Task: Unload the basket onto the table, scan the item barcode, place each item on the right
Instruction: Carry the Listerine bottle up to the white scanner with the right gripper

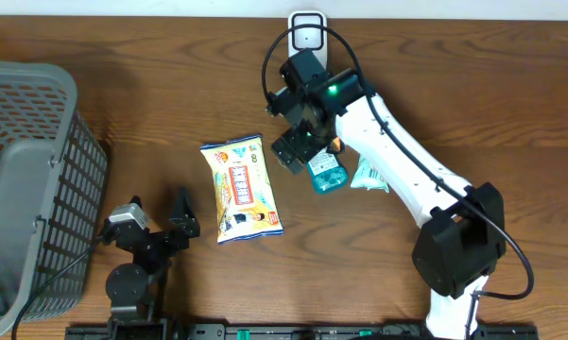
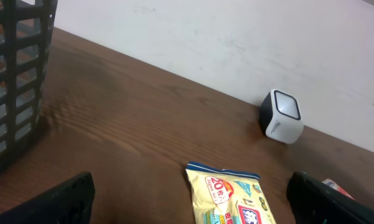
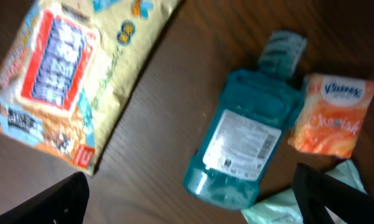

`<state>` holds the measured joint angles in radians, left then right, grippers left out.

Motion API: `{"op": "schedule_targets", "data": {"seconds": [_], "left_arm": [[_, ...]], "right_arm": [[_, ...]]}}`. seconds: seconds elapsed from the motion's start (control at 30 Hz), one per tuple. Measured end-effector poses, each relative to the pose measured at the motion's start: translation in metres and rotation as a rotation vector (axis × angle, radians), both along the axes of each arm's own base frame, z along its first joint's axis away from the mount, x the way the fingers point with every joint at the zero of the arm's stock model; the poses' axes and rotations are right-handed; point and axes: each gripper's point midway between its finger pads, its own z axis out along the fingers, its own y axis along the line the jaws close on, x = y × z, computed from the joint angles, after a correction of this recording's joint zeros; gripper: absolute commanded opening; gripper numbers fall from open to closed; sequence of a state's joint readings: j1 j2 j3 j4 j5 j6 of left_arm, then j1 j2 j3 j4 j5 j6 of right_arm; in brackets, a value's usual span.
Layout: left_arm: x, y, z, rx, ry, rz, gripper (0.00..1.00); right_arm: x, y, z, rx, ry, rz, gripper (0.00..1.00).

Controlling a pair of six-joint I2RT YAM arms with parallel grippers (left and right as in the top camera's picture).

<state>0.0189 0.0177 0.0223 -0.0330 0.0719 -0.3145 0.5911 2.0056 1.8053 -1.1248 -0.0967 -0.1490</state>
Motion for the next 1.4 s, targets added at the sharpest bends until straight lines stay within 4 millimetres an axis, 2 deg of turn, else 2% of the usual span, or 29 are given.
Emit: {"op": "schedule_targets", "data": {"seconds": [0.2, 0.27, 0.37, 0.4, 0.5, 0.7, 0.93, 1.1, 1.23, 1.3, 1.33, 1.4], "left_arm": [[0.0, 0.0, 0.0, 0.0, 0.0, 0.0, 0.97], [0.0, 0.0, 0.0, 0.0, 0.0, 0.0, 0.97], [0.0, 0.0, 0.0, 0.0, 0.0, 0.0, 0.97], [0.0, 0.0, 0.0, 0.0, 0.0, 0.0, 0.97], [0.0, 0.0, 0.0, 0.0, 0.0, 0.0, 0.97], [0.0, 0.0, 0.0, 0.0, 0.0, 0.0, 0.97], [0.0, 0.0, 0.0, 0.0, 0.0, 0.0, 0.97], [0.0, 0.0, 0.0, 0.0, 0.0, 0.0, 0.97], [0.0, 0.0, 0.0, 0.0, 0.0, 0.0, 0.97], [0.0, 0.0, 0.0, 0.0, 0.0, 0.0, 0.97], [0.0, 0.0, 0.0, 0.0, 0.0, 0.0, 0.97], [0.0, 0.0, 0.0, 0.0, 0.0, 0.0, 0.97]], "right_arm": [[0.016, -0.009, -0.004, -0.064, -0.064, -0.105, 0.99], [0.024, -0.01, -0.018, -0.092, -0.069, -0.133, 0.99], [0.031, -0.012, -0.053, -0.145, -0.04, -0.154, 0.99], [0.033, -0.012, -0.069, -0.162, -0.026, -0.161, 0.99], [0.039, -0.009, -0.084, -0.165, -0.03, -0.169, 0.99], [0.051, -0.005, -0.083, -0.142, -0.073, -0.181, 0.99], [0.065, -0.017, -0.088, -0.137, -0.084, -0.223, 0.98], [0.069, -0.03, -0.118, -0.182, -0.045, -0.252, 0.87], [0.07, -0.028, -0.116, -0.174, -0.046, -0.258, 0.69], [0.07, -0.027, -0.115, -0.17, -0.043, -0.26, 0.58], [0.07, -0.027, -0.114, -0.168, -0.042, -0.26, 0.47], [0.07, -0.024, -0.111, -0.155, -0.039, -0.262, 0.37]]}}
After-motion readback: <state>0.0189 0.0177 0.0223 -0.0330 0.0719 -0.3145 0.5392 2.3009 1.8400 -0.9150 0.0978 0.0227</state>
